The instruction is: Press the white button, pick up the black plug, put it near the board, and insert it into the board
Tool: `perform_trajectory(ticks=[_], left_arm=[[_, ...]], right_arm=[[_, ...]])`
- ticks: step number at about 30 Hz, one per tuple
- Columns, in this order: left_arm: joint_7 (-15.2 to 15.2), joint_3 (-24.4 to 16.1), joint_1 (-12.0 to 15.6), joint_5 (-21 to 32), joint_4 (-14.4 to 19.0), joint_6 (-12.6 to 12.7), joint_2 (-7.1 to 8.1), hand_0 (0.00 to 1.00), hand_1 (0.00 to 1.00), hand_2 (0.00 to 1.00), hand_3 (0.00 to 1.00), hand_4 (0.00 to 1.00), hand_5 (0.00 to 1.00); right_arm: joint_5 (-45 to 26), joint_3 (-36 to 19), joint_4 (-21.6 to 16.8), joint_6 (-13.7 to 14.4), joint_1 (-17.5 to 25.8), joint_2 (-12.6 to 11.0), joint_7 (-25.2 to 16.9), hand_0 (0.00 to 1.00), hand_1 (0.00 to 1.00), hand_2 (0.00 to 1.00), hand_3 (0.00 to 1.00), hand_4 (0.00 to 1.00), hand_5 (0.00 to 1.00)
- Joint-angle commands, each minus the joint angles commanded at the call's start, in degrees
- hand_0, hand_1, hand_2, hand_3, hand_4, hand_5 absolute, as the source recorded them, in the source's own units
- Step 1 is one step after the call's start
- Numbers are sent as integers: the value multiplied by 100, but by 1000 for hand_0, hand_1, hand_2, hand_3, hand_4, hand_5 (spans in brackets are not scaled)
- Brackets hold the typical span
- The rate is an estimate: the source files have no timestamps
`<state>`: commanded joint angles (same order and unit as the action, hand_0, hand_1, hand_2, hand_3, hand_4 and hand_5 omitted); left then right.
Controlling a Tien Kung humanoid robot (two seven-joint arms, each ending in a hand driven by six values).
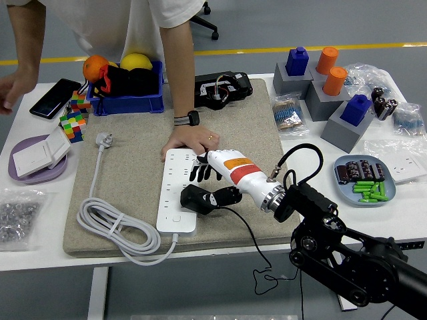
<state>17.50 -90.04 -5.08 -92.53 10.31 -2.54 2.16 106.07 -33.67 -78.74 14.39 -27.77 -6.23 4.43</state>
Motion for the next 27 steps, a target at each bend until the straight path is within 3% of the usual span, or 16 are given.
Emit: perform_trajectory(ticks=[3, 7, 8, 13, 14, 19, 20, 25, 27], left_arm=[[-1, 0, 7, 0, 0, 0, -3, 648, 639, 632, 677, 510, 108], [-3, -5, 18, -10, 0, 0, -9, 648, 639, 632, 677, 510, 108], [-5, -5, 20, -12, 0, 0, -10, 648, 638, 632, 677, 511, 109], [-8, -4, 17, 0, 0, 3, -20, 648, 638, 632, 677, 511, 109], [-8, -3, 15, 3, 0, 2, -20, 649, 638, 632, 677, 510, 108], [-14, 7, -5, -6, 0, 1, -22, 649, 638, 632, 677, 510, 108], [-14, 7, -8, -5, 0, 1, -24, 648, 638, 632, 677, 510, 108], [-19, 20, 0, 66, 0, 12, -27, 648, 638, 632, 677, 510, 108], [-21, 22, 2, 73, 0, 14, -29, 649, 638, 632, 678, 510, 109]], right_arm=[[-219, -31, -90, 177, 165, -46, -207, 317, 433, 445, 455, 857, 2], [-714, -77, -328, 132, 403, -126, -396, 317, 433, 445, 455, 857, 2], [-804, -94, -382, 109, 450, -136, -414, 484, 510, 504, 531, 843, 2], [-1112, -138, -654, -49, 654, -171, -391, 484, 510, 504, 531, 843, 2], [-1137, -138, -664, -73, 666, -171, -381, 676, 649, 596, 598, 791, 88], [-1247, -117, -578, -264, 714, -160, -265, 676, 649, 596, 598, 791, 88], [-1243, -112, -574, -274, 725, -161, -260, 826, 766, 720, 678, 843, 170], [-1211, -98, -571, -321, 775, -184, -203, 826, 766, 720, 678, 843, 170], [-1199, -91, -570, -326, 798, -197, -196, 860, 816, 763, 735, 875, 207]])
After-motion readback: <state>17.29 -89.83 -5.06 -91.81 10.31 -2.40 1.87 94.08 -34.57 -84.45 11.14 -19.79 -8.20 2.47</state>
